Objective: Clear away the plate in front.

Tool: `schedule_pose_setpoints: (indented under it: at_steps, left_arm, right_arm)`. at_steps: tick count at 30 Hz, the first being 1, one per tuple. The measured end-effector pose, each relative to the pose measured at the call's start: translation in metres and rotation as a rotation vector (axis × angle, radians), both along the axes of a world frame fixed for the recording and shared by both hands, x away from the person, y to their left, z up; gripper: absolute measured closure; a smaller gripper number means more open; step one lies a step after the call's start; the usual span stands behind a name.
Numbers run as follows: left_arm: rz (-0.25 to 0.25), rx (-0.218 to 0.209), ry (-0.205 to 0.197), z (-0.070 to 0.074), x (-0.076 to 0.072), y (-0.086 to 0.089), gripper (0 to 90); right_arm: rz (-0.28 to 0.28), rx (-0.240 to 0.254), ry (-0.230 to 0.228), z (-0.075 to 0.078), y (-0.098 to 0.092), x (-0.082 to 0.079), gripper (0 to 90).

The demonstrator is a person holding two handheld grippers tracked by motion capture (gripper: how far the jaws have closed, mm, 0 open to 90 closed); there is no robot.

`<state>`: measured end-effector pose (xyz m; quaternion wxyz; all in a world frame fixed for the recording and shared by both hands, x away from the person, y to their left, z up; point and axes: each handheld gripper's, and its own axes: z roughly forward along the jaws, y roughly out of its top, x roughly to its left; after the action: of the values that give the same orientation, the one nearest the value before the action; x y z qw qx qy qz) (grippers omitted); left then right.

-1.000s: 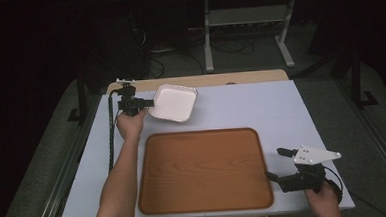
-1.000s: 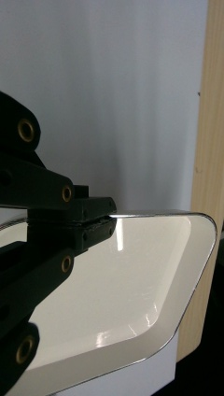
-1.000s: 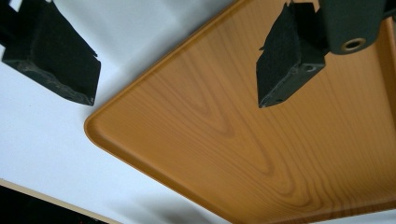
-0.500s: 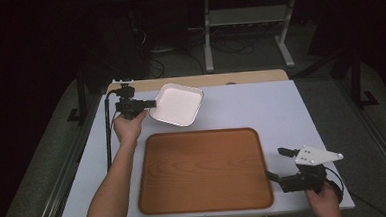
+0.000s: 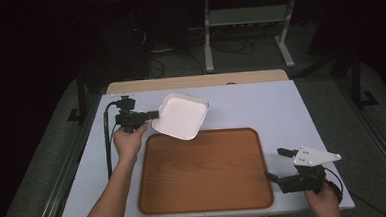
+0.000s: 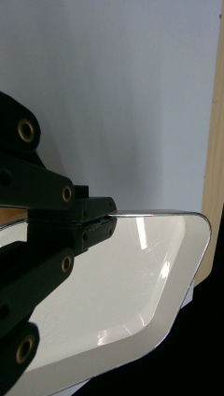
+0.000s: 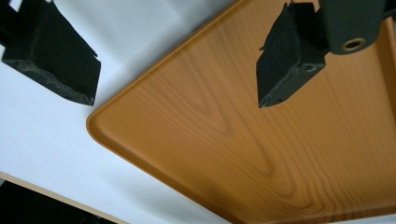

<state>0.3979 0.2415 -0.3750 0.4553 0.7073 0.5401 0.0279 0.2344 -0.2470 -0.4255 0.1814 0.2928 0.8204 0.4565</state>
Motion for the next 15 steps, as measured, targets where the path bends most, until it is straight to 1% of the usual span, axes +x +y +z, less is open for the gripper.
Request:
schedule_pose_setpoints:
  at_steps: [1,4,6,7,8,10,11,12,15]
  left_arm:
    - [-0.002,0.004,-0.001,0.0,-0.003,0.0,89.4]
    - [-0.002,-0.006,0.001,-0.003,-0.012,0.001,89.4]
    - [-0.004,-0.008,0.002,-0.006,-0.018,0.002,89.4]
    - [-0.003,-0.011,0.007,-0.009,-0.023,0.003,89.4]
    - [-0.003,-0.011,0.007,-0.009,-0.023,0.003,89.4]
    - [-0.01,0.002,0.009,-0.013,-0.03,0.004,89.4]
    - [-0.01,0.002,0.009,-0.013,-0.03,0.004,89.4]
    - [-0.016,0.011,0.011,-0.015,-0.035,0.004,89.4]
    - [-0.019,0.011,0.011,-0.016,-0.038,0.003,89.4]
  right_arm:
    - [0.0,-0.001,0.0,0.0,0.0,0.0,13.0]
    - [-0.001,-0.005,-0.002,0.0,0.0,0.0,13.0]
    - [-0.002,-0.007,-0.001,0.0,0.0,0.0,13.0]
    - [-0.002,-0.01,-0.002,0.0,0.001,0.0,13.0]
    - [-0.002,-0.01,-0.002,0.0,0.001,0.0,13.0]
    - [-0.006,-0.012,0.0,0.0,0.001,0.0,13.0]
    - [-0.006,-0.012,0.0,0.0,0.001,0.0,13.0]
    - [-0.01,-0.013,-0.002,0.0,0.0,0.0,13.0]
    - [-0.011,-0.013,-0.004,0.0,0.0,-0.001,13.0]
